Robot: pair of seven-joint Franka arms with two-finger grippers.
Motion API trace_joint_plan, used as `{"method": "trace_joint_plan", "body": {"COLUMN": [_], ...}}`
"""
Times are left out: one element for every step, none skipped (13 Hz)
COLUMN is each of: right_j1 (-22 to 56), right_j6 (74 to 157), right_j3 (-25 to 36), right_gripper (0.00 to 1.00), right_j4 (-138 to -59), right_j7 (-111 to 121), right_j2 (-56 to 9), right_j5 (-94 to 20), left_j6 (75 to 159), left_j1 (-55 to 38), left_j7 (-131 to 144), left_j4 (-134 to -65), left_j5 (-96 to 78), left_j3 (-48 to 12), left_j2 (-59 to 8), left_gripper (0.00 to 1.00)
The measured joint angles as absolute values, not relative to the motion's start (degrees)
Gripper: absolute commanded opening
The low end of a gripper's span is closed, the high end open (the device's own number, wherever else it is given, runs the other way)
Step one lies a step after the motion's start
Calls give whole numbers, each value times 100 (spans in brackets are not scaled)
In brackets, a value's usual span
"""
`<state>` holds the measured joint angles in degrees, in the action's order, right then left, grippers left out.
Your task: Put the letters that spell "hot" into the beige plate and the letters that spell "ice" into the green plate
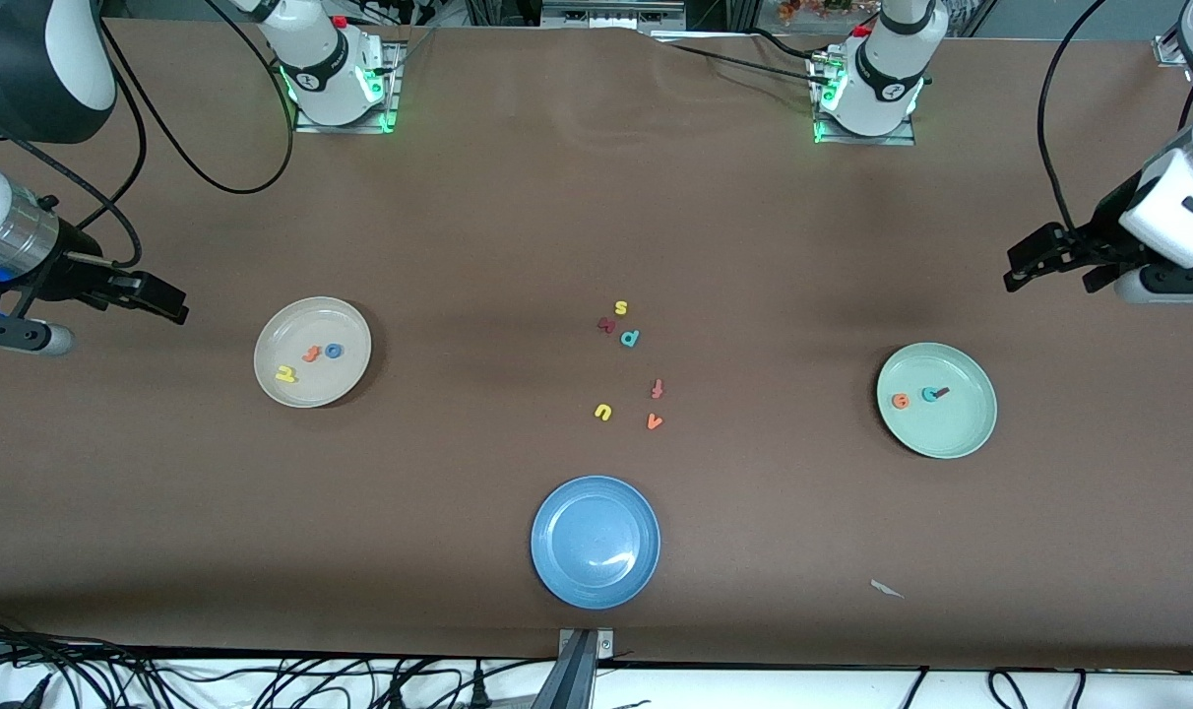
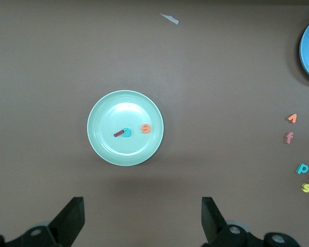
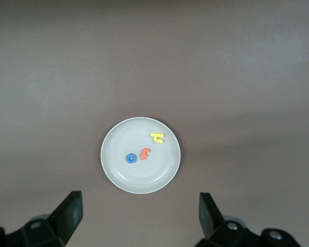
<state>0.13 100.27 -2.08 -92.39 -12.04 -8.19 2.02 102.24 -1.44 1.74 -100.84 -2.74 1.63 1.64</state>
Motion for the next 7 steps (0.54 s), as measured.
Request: {"method": "trace_joint_plan", "body": {"right_j1": [13,13,13,13,13,13,13], "right_j6": [10027,10027,10027,10027,10027,10027,10027], "right_j3": [-208,-208,-208,-208,-208,-208,-208], "right_gripper": [100,100,100,100,100,100,100], "right_j4": [-9239,-9239,-9238,-9236,-9236,-9235,-9234], "right_j7": [-1204,-1205,-1205,-1205,-1205,-1205,-1205], "right_j2": [-819,-818,-817,-816,-816,-816,-816], "right_j5": [180,145,130,126,125,125,125], "left_j6": [10227,10236,10238,10238,10238,10238,10238], "left_j1": [-144,-145,-146,-147,-151,-157,-164], "left_j7": [171,171,171,171,171,171,171], "left_j4": [-10085,-10086,-10086,-10087,-10091,-10094,-10098], "left_j5": [-208,-66,28,50,52,53,53], "left_j3": [170,169,165,159,150,140,130], "left_j2": [173,172,173,172,172,172,171], "left_gripper": [100,100,100,100,100,100,100]}}
